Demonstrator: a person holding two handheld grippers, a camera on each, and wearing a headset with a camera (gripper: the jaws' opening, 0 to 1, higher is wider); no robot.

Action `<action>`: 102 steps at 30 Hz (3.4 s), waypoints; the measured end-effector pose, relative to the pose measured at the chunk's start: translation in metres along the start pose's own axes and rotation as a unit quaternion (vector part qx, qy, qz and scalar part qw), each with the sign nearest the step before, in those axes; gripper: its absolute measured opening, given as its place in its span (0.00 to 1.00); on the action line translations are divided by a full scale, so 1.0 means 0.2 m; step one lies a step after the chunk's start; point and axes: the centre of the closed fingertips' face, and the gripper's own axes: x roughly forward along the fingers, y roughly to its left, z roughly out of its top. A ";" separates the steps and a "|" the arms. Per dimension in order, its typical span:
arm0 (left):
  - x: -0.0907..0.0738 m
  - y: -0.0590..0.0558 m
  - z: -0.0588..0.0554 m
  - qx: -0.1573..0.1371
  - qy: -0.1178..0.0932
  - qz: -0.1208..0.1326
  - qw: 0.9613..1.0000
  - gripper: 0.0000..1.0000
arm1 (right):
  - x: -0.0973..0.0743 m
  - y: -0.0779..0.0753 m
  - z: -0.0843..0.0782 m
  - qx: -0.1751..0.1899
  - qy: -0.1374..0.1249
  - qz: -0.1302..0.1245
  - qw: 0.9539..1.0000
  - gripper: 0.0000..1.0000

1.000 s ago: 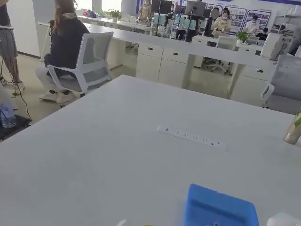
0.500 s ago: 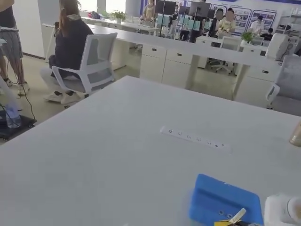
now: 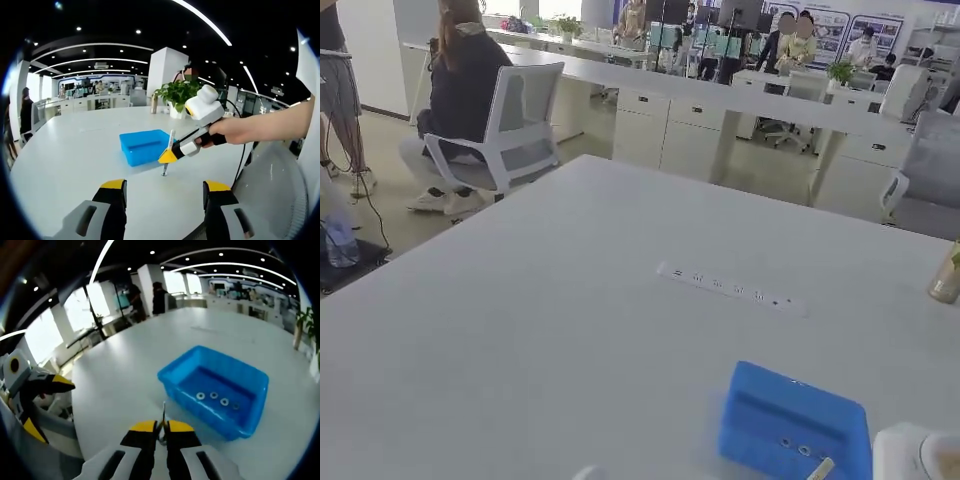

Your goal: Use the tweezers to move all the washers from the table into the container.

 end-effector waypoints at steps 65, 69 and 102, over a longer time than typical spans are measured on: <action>0.00 0.00 0.01 0.003 -0.003 -0.003 1.000 0.59 | 0.03 -0.12 0.46 -0.081 -0.045 0.007 0.996 0.03; 0.00 0.00 0.00 0.000 -0.002 -0.004 1.000 0.59 | 0.10 -0.19 0.46 -0.066 -0.049 -0.007 0.997 0.03; 0.00 -0.02 -0.01 -0.006 0.005 -0.016 1.000 0.58 | 0.35 -0.22 0.40 -0.024 -0.009 -0.016 1.000 0.03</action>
